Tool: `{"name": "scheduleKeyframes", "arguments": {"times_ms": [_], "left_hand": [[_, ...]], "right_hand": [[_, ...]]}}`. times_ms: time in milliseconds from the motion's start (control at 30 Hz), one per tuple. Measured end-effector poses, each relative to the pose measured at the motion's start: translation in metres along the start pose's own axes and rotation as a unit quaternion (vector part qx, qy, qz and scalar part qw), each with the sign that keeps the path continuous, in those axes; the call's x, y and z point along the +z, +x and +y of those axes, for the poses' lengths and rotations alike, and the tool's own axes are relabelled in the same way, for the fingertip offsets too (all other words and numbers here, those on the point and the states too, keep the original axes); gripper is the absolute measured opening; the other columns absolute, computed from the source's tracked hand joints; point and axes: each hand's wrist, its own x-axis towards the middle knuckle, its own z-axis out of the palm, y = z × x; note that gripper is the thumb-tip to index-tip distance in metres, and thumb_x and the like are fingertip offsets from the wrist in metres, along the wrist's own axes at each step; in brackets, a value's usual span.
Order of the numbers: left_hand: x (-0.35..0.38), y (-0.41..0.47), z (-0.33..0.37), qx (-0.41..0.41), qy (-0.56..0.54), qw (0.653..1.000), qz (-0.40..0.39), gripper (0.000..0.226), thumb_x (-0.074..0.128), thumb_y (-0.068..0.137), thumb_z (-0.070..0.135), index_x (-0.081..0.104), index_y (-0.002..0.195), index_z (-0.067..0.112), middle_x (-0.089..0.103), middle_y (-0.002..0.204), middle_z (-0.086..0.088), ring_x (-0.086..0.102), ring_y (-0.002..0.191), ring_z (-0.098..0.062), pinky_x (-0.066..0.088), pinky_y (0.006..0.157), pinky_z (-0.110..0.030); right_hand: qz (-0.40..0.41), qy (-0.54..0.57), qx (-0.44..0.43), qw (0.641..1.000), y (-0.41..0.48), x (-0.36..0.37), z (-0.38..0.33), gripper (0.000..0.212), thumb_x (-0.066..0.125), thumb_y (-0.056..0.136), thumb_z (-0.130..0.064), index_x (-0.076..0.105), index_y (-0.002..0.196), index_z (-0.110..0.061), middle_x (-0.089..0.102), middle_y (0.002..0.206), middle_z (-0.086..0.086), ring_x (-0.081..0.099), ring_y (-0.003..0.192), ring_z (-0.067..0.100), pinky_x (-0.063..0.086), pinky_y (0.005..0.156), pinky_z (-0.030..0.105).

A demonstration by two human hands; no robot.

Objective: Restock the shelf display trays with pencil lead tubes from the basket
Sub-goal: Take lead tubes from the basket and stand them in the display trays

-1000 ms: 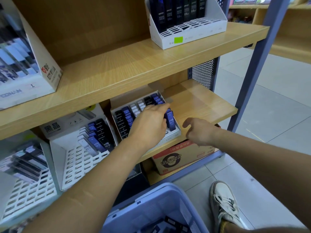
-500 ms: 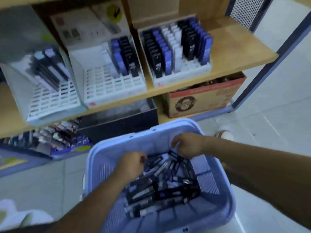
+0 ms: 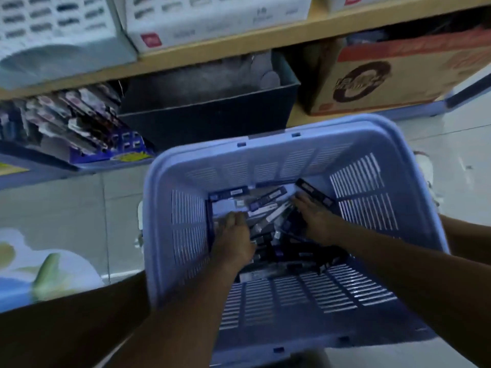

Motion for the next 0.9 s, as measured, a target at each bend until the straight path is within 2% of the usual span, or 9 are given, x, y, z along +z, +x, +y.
{"name": "scheduleKeyframes", "arguments": {"times_ms": [67,233,400,500,567,667,767,833,900], "left_hand": [[0.002,-0.001,-0.001,-0.003,0.044,0.998,0.036,0.082,0.073,0.081,0.028,0.023,0.144,0.012,0.031,0.139,-0.009,0.032,0.131,-0.03,0.042,0.101,-0.04],[-0.003,0.004,0.003,-0.022,0.082,0.995,0.061,0.07,0.072,0.08,0.034,0.036,0.136,0.013,0.039,0.131,-0.009,0.034,0.124,-0.029,0.044,0.095,-0.039],[0.002,0.009,0.011,0.001,0.057,0.997,0.05,0.066,0.076,0.078,0.03,0.038,0.129,0.012,0.047,0.127,-0.011,0.045,0.118,-0.029,0.044,0.092,-0.037],[0.0,0.012,0.012,-0.003,0.068,0.997,0.023,0.071,0.074,0.078,0.038,0.038,0.135,0.017,0.046,0.133,-0.008,0.041,0.124,-0.029,0.037,0.099,-0.042],[-0.001,0.013,0.011,-0.013,0.083,0.996,0.005,0.06,0.07,0.082,0.042,0.046,0.132,0.019,0.046,0.131,-0.007,0.038,0.126,-0.029,0.035,0.101,-0.045],[0.002,0.01,0.01,0.015,0.097,0.995,0.019,0.039,0.063,0.089,0.037,0.056,0.121,0.016,0.053,0.121,-0.007,0.045,0.118,-0.028,0.04,0.096,-0.039],[0.003,0.006,0.013,0.064,0.054,0.995,0.047,0.018,0.058,0.092,0.022,0.059,0.109,0.014,0.065,0.105,-0.006,0.059,0.1,-0.024,0.045,0.078,-0.031],[0.0,0.002,0.017,0.072,0.025,0.996,0.046,0.017,0.055,0.092,0.013,0.058,0.108,0.016,0.067,0.1,-0.006,0.062,0.094,-0.025,0.045,0.072,-0.03],[-0.003,-0.001,0.018,0.079,0.013,0.996,0.032,0.025,0.054,0.09,0.008,0.053,0.113,0.018,0.065,0.103,-0.008,0.061,0.094,-0.027,0.046,0.071,-0.03]], "right_hand": [[0.028,-0.04,0.009,0.999,-0.004,0.006,-0.001,0.086,0.064,0.087,-0.016,0.013,0.156,-0.022,0.004,0.163,0.007,0.017,0.146,0.034,0.033,0.111,0.049],[0.063,-0.098,0.058,0.991,-0.008,0.015,-0.003,0.092,0.064,0.087,-0.017,0.002,0.154,-0.035,0.018,0.151,0.01,0.026,0.135,0.036,0.04,0.102,0.048],[0.129,-0.089,0.039,0.987,-0.002,0.015,0.002,0.085,0.076,0.078,-0.022,0.026,0.146,-0.027,0.021,0.155,0.004,0.017,0.144,0.028,0.044,0.103,0.045],[0.108,-0.102,0.036,0.988,0.002,0.01,0.001,0.081,0.071,0.082,-0.021,0.025,0.148,-0.025,0.03,0.152,0.003,0.025,0.139,0.03,0.042,0.101,0.044],[0.086,-0.1,0.028,0.991,0.003,0.007,-0.001,0.082,0.07,0.082,-0.034,0.024,0.15,-0.028,0.027,0.152,0.007,0.027,0.138,0.033,0.037,0.104,0.047],[0.096,-0.115,0.021,0.989,0.004,0.012,-0.005,0.084,0.065,0.075,-0.064,0.029,0.145,-0.033,0.023,0.149,0.01,0.023,0.139,0.032,0.03,0.108,0.053],[0.096,-0.152,-0.039,0.983,0.009,0.024,-0.016,0.076,0.073,0.075,-0.046,0.039,0.14,-0.027,0.031,0.148,0.008,0.029,0.137,0.029,0.036,0.1,0.053],[0.123,-0.193,-0.101,0.968,0.015,0.033,-0.021,0.063,0.083,0.062,-0.031,0.06,0.121,-0.024,0.057,0.126,0.006,0.053,0.117,0.026,0.043,0.086,0.052],[0.132,-0.215,-0.111,0.961,0.018,0.037,-0.025,0.053,0.087,0.055,-0.026,0.067,0.104,-0.022,0.066,0.098,0.002,0.064,0.092,0.026,0.046,0.079,0.05]]}}
